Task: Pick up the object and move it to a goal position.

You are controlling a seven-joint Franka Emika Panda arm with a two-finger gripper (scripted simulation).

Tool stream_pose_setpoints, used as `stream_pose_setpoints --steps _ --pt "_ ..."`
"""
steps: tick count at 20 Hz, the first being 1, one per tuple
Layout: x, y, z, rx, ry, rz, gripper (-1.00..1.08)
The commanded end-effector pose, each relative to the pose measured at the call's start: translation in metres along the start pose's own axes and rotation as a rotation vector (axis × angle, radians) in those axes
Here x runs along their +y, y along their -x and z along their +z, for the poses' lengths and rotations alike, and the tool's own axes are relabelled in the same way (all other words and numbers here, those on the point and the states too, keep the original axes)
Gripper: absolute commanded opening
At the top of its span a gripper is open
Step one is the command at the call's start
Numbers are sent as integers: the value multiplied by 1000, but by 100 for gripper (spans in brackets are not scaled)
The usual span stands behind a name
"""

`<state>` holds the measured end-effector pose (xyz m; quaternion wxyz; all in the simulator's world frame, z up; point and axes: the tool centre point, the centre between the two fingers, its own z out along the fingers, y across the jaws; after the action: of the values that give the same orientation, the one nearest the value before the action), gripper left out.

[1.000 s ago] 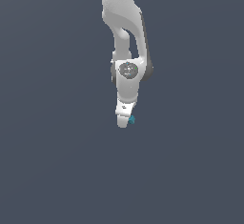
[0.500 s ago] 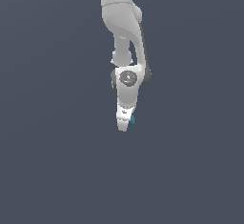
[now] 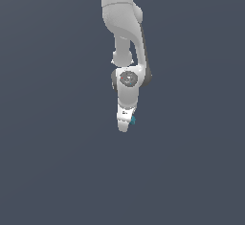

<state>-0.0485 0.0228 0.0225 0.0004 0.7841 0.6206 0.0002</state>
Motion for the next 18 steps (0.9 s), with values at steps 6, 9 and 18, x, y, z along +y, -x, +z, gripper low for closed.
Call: stream_pose_setpoints --steps 6,9,18 --pt "2 1 -8 0 0 0 -100" --pt "5 2 -19 0 0 0 -100" --pt "21 7 -84 1 -1 -2 -100"
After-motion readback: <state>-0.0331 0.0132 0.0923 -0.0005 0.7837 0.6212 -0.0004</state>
